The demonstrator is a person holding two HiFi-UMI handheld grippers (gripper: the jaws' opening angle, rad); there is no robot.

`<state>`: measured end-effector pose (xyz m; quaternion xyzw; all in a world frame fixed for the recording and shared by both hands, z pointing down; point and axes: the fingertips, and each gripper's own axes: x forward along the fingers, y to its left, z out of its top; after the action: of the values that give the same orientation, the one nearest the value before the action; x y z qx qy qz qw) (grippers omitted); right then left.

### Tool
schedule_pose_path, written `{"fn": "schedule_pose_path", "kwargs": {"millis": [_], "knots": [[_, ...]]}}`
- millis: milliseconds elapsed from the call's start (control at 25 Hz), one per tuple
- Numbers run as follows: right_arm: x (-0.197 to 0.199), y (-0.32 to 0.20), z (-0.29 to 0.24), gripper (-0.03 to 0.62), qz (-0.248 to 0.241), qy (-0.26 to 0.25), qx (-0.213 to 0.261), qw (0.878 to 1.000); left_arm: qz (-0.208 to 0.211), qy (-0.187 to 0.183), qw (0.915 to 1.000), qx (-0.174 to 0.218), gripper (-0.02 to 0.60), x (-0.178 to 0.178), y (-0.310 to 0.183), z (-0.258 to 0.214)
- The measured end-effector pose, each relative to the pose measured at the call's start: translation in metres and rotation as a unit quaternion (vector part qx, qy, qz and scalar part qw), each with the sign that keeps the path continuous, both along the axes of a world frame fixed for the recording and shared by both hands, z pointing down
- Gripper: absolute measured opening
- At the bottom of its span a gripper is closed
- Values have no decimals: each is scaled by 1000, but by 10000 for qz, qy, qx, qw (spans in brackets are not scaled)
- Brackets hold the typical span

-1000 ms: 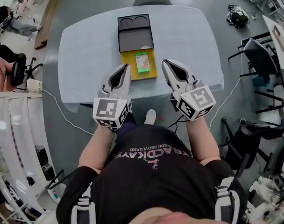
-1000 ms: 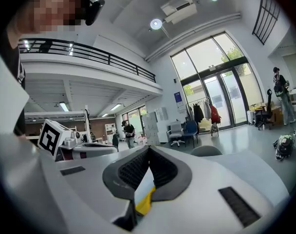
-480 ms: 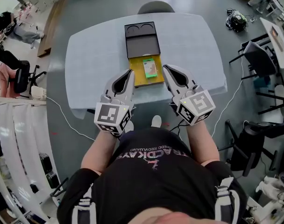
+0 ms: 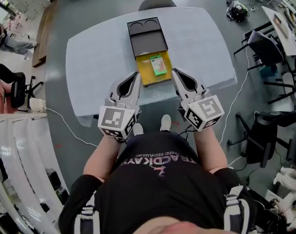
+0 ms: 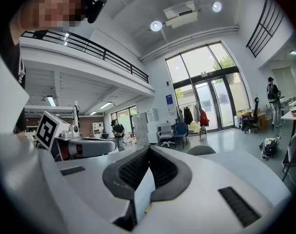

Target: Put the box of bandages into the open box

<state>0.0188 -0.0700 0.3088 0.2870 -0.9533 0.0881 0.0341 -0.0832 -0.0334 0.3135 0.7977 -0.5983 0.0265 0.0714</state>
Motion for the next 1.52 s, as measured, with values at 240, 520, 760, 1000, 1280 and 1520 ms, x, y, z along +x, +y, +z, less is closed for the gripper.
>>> {"fn": "schedule_pose_path", "kwargs": {"millis": [240,520,760,1000,1280,1520], "knots": [[-2,16,7,11,208,81,-13,9997,204,56,9998,-16,17,-5,14,7],[-5,30,13,11,289,189,-25,9994,362,163,9992,-66,17,-5,23,13],[-9,35,12,11,325,147,-31,9994,487,112,9987,-55,17,-4,24,9],[-13,40,14,11,304,139,-18,9994,549,91,9984,-60,17,-5,26,11],[-12,40,16,11,323,145,-38,9994,565,123,9983,-49,15,-3,27,11],[-13,45,14,11,248,163,-7,9996,517,153,9985,-64,17,-5,33,12]]}}
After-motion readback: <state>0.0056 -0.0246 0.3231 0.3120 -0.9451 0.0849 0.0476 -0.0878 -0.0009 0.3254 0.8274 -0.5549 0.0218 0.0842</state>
